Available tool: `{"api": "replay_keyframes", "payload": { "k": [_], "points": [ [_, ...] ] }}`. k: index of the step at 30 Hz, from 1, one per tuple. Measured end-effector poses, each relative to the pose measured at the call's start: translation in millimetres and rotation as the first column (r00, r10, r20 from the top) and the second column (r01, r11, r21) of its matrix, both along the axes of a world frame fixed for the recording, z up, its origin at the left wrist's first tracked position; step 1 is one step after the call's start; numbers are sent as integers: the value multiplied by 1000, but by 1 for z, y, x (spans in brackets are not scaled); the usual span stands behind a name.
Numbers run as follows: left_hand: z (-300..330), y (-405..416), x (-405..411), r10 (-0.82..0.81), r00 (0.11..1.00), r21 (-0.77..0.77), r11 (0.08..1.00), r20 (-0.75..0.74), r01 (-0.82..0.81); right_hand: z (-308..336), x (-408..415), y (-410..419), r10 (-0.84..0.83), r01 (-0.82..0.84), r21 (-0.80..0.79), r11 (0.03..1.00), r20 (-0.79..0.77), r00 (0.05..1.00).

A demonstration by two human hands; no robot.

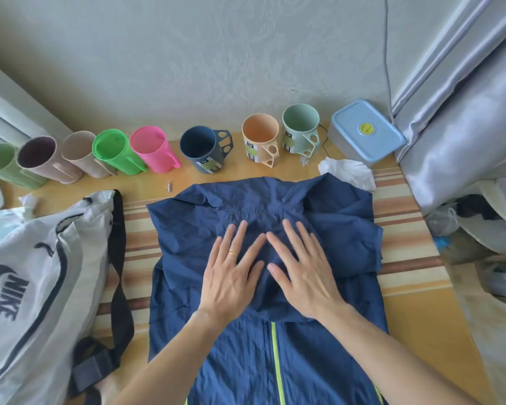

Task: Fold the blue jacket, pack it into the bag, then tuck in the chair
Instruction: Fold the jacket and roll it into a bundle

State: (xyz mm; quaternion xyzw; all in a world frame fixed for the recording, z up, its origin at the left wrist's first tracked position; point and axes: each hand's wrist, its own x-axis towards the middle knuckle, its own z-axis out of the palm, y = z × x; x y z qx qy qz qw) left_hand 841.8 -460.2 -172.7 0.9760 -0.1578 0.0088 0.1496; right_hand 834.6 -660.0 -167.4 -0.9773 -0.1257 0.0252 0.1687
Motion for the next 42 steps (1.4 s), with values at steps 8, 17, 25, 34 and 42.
{"api": "replay_keyframes", "payload": {
  "k": [8,17,25,34,42],
  "points": [
    [-27,13,-22,23,986,181,983,-164,7,-30,-27,-2,5,-24,-157,987,-123,992],
    [6,91,-159,3,969,265,962,-247,65,-14,-199,-42,-106,69,-178,982,-207,973],
    [7,119,-272,195,933,295,950,-303,-102,-19,-308,-76,-251,212,-215,953,-171,953],
    [22,89,-294,565,732,37,800,-382,-598,-24,-300,-102,-393,395,-95,914,39,919],
    [61,89,-293,523,660,-220,669,-540,-710,25,-301,-122,-520,578,160,801,-294,802]
  ]
}}
